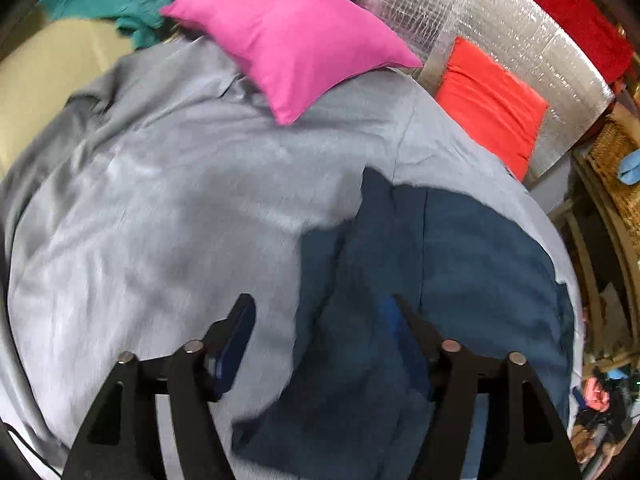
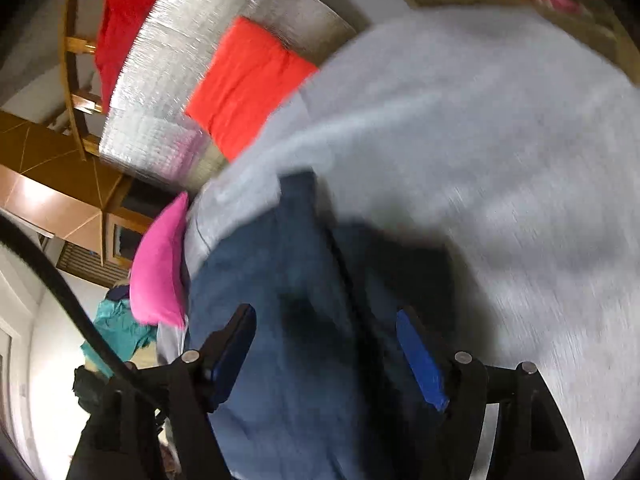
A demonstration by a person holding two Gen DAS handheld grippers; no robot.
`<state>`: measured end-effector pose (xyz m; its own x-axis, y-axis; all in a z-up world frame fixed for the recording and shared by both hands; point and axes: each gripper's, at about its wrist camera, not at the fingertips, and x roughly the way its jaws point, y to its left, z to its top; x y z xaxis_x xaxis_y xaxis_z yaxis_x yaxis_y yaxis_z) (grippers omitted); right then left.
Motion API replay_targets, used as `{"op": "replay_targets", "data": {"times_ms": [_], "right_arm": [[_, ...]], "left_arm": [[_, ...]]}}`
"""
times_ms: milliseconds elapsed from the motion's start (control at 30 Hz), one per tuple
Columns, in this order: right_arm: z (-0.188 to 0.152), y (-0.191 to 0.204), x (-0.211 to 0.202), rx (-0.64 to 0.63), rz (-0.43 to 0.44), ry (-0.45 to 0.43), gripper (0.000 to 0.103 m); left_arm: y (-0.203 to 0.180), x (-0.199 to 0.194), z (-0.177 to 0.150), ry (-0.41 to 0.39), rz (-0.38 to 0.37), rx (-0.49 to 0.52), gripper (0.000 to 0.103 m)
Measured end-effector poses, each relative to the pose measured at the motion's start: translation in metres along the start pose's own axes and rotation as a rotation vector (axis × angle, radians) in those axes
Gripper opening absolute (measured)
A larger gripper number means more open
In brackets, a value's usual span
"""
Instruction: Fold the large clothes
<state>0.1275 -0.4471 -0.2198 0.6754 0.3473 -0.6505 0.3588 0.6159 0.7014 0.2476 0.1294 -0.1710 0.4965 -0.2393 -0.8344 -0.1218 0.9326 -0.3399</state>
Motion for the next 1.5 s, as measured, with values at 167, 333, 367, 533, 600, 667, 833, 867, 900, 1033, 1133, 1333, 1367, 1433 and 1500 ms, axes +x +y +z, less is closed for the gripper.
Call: {"op": "replay_targets", "data": {"times_ms": [167,333,367,533,600,667,833,867,900,1033,1133,1333,1367,1433,1500], "right_arm": [[-0.030,-0.020,-0.006,0.020,-0.027,0.066,0.076],[-0.045,-0.027,0.011,0.010,-0.068,0.115,0.080],[-0.045,-0.025,0.011,-0.020,-0.059,0.099,0.080],[-0.049,0.001,0.023,-0.118,-0.043,0.078,0.056],[-0.049,0.015,0.017,-0.174,-0.040,0.030,0.054],[-0.049,0.024,0.009,-0.200,-0.013,-0.018,0.054],[-0.052,0.009,0.018,-0.134,-0.130,0.050,0.063],[-0.052,0.008,0.010,-0.105,-0.111,0.045,0.063],[-0.054,0.007,-0.002,-0.090,-0.095,0.013,0.068],[-0.068,0.007,-0.049,-0.056,-0.002,-0.115,0.077],[-0.088,0.003,-0.069,-0.025,0.113,-0.135,0.082],[-0.122,0.012,-0.040,0.034,0.245,0.043,0.083],[-0.124,0.014,-0.030,0.046,0.247,0.059,0.083],[-0.128,0.014,-0.013,0.080,0.248,0.088,0.083],[-0.128,0.016,0.004,0.107,0.234,0.106,0.083]], "left_arm": [[0.031,0.008,-0.036,0.083,0.018,-0.060,0.072],[0.033,0.019,-0.048,0.085,-0.088,-0.048,0.072],[0.031,0.023,-0.049,0.093,-0.103,-0.041,0.070],[0.019,0.032,-0.053,0.092,-0.069,0.031,0.056],[0.016,0.032,-0.053,0.087,-0.056,0.042,0.055],[0.016,0.032,-0.054,0.083,-0.057,0.027,0.055],[0.013,0.014,-0.063,0.053,-0.021,0.052,0.061],[0.012,0.006,-0.067,0.042,-0.011,0.061,0.062],[0.012,0.000,-0.069,0.030,-0.010,0.065,0.062],[0.013,-0.037,-0.085,-0.077,-0.099,0.065,0.072],[0.009,-0.054,-0.105,-0.106,-0.193,0.082,0.080],[0.007,-0.024,-0.121,0.064,-0.285,-0.029,0.080],[0.007,-0.019,-0.121,0.075,-0.289,-0.049,0.080],[0.007,-0.013,-0.124,0.091,-0.292,-0.092,0.080],[0.010,-0.002,-0.124,0.116,-0.299,-0.148,0.080]]}}
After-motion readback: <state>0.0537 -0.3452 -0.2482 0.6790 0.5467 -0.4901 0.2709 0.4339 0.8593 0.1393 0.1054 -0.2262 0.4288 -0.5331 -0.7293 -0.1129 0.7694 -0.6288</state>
